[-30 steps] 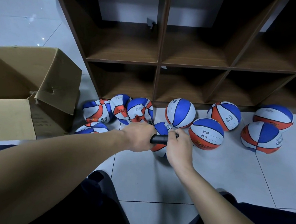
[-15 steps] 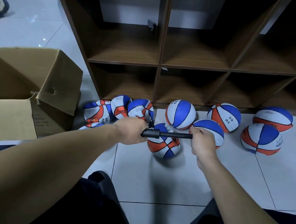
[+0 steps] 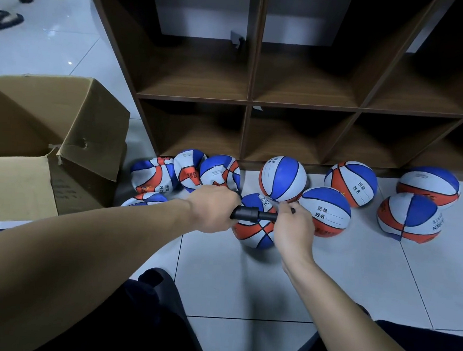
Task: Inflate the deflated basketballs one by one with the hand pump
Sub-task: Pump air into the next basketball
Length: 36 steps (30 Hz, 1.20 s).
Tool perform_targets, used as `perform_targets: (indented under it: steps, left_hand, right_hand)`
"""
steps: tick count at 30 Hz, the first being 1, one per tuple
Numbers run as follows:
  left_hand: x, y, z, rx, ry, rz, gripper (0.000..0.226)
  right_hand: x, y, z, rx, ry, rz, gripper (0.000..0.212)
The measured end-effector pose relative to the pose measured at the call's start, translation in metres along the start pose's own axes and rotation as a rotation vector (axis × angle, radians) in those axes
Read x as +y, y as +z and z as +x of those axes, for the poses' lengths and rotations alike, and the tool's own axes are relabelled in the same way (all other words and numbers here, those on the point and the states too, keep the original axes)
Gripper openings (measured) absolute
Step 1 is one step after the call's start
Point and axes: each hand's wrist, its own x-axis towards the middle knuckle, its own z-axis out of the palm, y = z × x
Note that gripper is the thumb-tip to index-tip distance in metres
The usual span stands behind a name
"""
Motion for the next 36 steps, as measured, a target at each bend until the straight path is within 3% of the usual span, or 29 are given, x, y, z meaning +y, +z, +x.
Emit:
perform_targets:
  steps: [16, 25, 36]
  left_hand:
    - [0.008, 0.005, 0.002, -0.006, 0.070, -0.040, 0.024]
    - [-0.029, 0.000, -0.002, -0.128, -0.022, -0.040, 0.019]
    - [0.004, 0.006, -0.004, -0.047, -0.002, -0.034, 0.016]
  right_hand:
    - [0.006, 0.009, -0.003, -0.101, -0.038, -0.067, 0.030]
    - [0.017, -0.042, 0.030, -0.023, 0.094, -0.011, 0.034]
    - [0.009, -0.011, 0.002, 0.078, 0.012, 0.001, 0.037]
